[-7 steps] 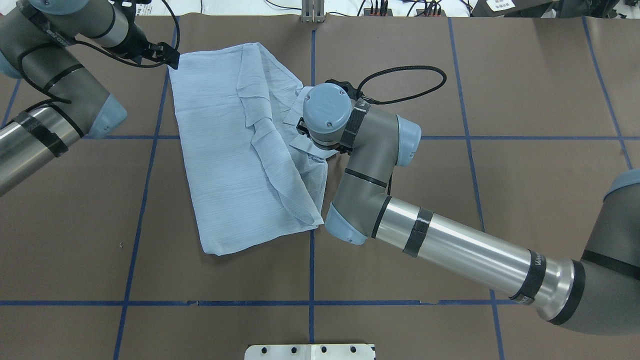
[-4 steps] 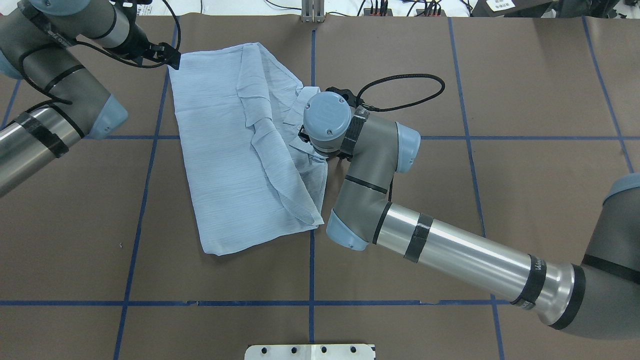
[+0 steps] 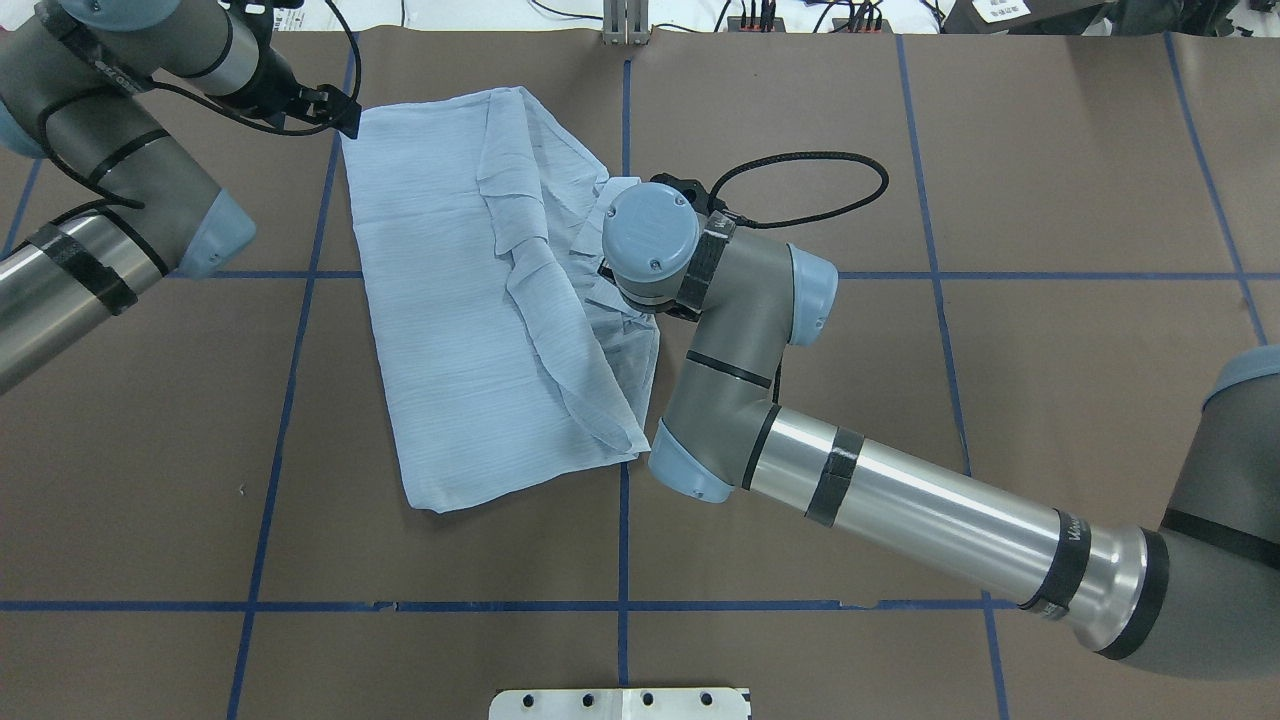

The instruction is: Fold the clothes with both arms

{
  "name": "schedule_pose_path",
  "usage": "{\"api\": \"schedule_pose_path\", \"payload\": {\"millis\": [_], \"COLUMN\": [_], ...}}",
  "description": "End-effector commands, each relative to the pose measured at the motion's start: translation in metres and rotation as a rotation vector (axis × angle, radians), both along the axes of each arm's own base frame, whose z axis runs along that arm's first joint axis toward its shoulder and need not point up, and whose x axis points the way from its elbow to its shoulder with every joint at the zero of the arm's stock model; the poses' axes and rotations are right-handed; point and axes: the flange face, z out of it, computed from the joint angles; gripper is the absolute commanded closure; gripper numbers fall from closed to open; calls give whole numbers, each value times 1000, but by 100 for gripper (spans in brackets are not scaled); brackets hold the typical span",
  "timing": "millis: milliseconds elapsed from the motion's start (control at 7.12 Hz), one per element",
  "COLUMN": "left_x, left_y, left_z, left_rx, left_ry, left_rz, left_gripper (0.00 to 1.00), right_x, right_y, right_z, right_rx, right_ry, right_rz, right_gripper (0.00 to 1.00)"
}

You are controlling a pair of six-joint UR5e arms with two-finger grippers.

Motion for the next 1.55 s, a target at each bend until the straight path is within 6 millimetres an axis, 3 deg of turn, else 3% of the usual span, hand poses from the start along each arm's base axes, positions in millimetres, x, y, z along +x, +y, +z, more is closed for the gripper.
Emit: {"api": "schedule_pose_path", "payload": {"millis": [0, 281, 422, 562, 843, 984, 1124, 1405], "left_x": [0, 0, -1, -2, -10, -10, -10, -9], "left_y": [0, 1, 2, 6, 19, 19, 20, 21], "left_z": [0, -3, -6, -7, -11, -14, -12, -7], "left_rx": [-1, 4, 3, 5, 16, 19, 18, 12], "left_ry": [0, 4, 10, 16, 31, 33, 32, 28], "left_rz": [-1, -1, -6, -8, -3, -1, -1, 0], "left_gripper": [0, 0, 0, 0, 0, 0, 0, 0], "right_x": [26, 101, 127, 143, 148, 131, 124, 116], "right_y": [16, 59, 74, 85, 94, 113, 115, 96], "right_z": [16, 69, 86, 103, 114, 116, 108, 51], "right_rx": [11, 21, 23, 17, 20, 29, 53, 180], "right_ry": [-21, -42, -39, -28, -14, -1, 23, 85], "right_rz": [-1, -5, 1, 1, 1, -45, -68, -200], "right_gripper": [100, 100, 100, 100, 100, 1, 0, 0]}}
